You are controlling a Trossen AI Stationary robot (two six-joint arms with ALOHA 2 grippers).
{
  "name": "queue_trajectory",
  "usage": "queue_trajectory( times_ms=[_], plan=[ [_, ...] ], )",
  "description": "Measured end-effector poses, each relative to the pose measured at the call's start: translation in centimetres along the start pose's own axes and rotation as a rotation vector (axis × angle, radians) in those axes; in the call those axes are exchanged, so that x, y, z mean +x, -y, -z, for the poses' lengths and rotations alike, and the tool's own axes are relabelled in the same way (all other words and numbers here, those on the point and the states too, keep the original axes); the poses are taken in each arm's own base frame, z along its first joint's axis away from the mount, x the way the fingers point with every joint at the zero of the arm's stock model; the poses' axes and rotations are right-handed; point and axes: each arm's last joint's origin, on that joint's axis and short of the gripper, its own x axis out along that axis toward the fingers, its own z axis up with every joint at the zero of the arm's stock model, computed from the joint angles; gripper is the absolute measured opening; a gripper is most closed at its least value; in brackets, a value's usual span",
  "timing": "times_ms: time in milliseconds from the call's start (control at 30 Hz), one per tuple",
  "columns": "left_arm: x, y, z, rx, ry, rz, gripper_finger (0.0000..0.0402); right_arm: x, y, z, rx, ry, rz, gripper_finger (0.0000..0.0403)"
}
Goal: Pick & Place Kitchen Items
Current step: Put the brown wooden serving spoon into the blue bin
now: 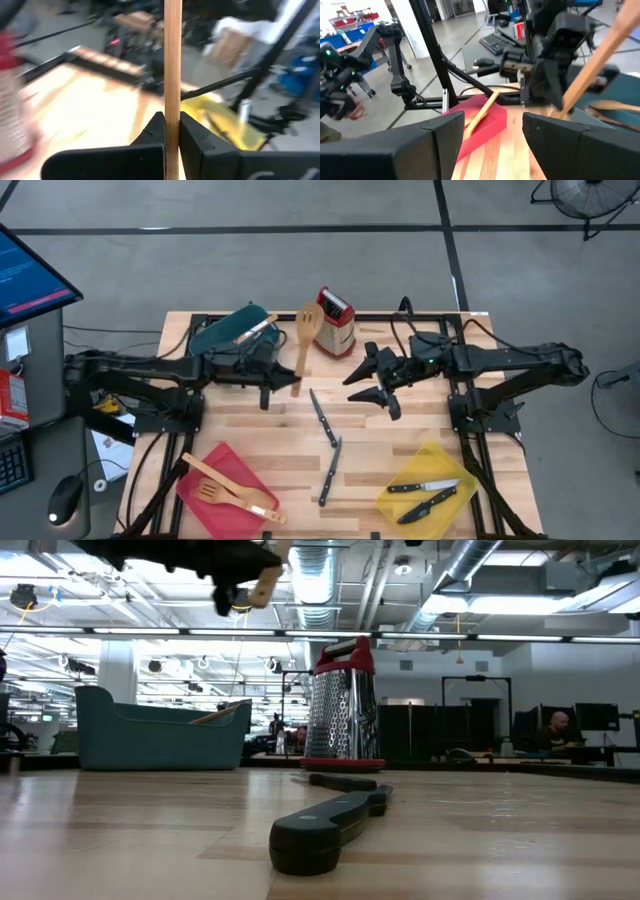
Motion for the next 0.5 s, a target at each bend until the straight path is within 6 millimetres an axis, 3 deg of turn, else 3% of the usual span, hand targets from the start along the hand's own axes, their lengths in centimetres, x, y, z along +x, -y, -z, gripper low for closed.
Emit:
queue_trajectory(
  times_ms=[267, 500],
  plan=[
    [-4.5, 0.3, -0.8, -0.072, -0.037, -0.124, 0.0005, 1.9, 0.7, 1.5, 0.019, -0.08, 0.015, 0.0191],
    [-7.1, -0.3, -0.4, -0.065, -0.057, -0.37, 0.0005, 2.9, 1.3, 2.6, 0.043, -0.148, 0.03, 0.0179]
  ],
)
